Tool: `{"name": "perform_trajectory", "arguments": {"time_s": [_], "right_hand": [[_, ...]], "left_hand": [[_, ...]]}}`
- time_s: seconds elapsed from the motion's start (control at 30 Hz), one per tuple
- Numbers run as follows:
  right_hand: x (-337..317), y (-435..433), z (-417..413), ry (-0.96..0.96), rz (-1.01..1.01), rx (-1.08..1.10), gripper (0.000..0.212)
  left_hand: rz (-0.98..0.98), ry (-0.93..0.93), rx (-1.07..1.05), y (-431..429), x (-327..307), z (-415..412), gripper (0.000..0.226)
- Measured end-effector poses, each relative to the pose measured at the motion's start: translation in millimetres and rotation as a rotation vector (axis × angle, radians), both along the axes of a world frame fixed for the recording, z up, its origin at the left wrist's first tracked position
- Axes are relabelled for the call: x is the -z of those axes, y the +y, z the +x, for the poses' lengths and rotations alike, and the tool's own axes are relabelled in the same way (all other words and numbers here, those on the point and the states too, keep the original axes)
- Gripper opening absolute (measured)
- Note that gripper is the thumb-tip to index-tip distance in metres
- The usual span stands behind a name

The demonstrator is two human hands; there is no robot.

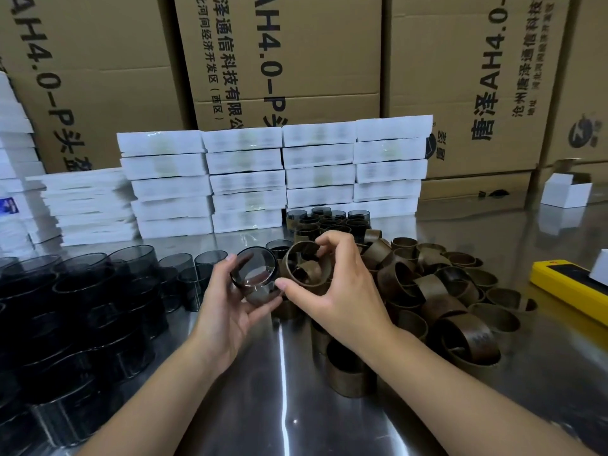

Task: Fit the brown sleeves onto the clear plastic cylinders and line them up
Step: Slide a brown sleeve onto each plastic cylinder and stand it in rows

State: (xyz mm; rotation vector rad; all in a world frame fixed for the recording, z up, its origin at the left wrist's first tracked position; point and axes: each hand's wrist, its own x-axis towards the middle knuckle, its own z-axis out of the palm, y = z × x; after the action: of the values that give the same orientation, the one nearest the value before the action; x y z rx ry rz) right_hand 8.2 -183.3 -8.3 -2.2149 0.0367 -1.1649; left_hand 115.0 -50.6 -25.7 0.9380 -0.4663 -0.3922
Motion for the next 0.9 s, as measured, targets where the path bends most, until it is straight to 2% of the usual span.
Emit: {"name": "perform_trajectory", "arguments": {"time_s": [0.2, 0.33, 0.57, 0.67, 0.9], "right_hand": [[-1.2, 1.1, -1.4, 0.042, -0.037, -0.088, 0.076], [-0.5, 3.1, -1.8, 0.035, -0.092, -0.139, 0.071], [0.3, 2.0, -0.3, 0.125, -0.176, -0.2, 0.07], [1.8, 2.7, 1.3, 0.153, -0.134, -0.247, 0.071], [2.0, 0.1, 4.0, 0.173, -0.022, -0.257, 0.074]], "left_hand": [[0.062, -0.057, 0.077, 0.0, -1.4, -6.5, 0.052], [0.139, -0.1, 0.09, -1.8, 0.3, -9.7, 0.062], [0.15, -0.13, 0.085, -3.0, -0.3, -11.5, 0.063], [0.15, -0.147, 0.031, -2.8, -1.2, -11.5, 0.074], [0.156, -0.126, 0.048, -1.9, -0.9, -13.0, 0.075]]}}
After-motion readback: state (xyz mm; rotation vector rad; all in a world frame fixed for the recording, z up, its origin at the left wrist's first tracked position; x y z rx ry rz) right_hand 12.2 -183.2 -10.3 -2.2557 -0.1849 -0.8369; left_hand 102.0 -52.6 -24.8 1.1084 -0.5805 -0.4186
